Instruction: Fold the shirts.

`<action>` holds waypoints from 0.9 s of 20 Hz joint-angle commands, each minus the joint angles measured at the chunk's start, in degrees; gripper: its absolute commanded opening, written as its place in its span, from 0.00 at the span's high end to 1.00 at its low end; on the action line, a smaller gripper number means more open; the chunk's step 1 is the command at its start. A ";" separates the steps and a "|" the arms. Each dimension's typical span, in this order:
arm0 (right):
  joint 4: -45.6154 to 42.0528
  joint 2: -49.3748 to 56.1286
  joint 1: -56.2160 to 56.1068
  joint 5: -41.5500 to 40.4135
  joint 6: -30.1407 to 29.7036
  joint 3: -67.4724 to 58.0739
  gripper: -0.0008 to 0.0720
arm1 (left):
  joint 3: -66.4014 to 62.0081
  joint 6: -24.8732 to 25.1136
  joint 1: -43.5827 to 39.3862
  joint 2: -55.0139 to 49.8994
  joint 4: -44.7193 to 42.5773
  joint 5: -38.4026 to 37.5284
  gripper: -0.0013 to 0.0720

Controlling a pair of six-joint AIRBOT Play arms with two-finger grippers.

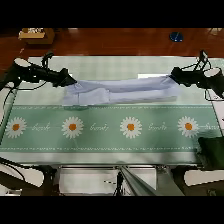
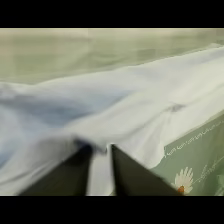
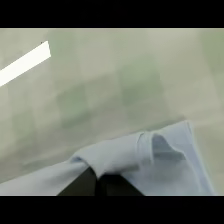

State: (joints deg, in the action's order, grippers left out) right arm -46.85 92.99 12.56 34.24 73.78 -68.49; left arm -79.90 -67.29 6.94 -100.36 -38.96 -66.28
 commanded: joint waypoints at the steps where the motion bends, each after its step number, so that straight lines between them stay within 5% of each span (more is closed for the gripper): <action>1: -0.28 1.29 0.15 -1.29 -0.68 -0.26 0.52 | -0.90 -0.09 1.14 -1.53 -0.07 0.26 0.36; 2: -0.50 0.28 0.70 -1.14 -1.60 -0.26 0.36 | -1.57 -0.11 2.43 -1.36 -0.07 -0.83 0.26; 5: -8.17 -4.72 4.00 -0.37 -1.55 -0.26 0.35 | -3.06 -1.81 7.39 0.33 -0.04 -6.08 0.27; 9: -19.21 -6.88 11.02 8.74 8.11 -0.24 0.30 | -3.04 -2.45 12.00 3.23 -0.04 -11.52 0.28; 12: -9.20 -2.86 14.53 16.52 5.40 -0.24 0.17 | -3.02 -2.43 11.93 4.22 -0.04 -12.44 0.28; 15: 5.05 1.90 14.29 18.69 -0.48 -0.24 0.17 | -3.02 -2.43 10.62 4.28 -0.02 -12.41 0.28; 18: 10.08 5.25 11.80 17.11 -1.53 -0.24 0.17 | -3.02 -2.43 9.20 4.28 -0.04 -12.41 0.32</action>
State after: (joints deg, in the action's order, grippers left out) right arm -44.62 95.18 25.41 50.46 74.48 -68.71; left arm -82.85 -69.67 17.08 -96.23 -38.98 -78.24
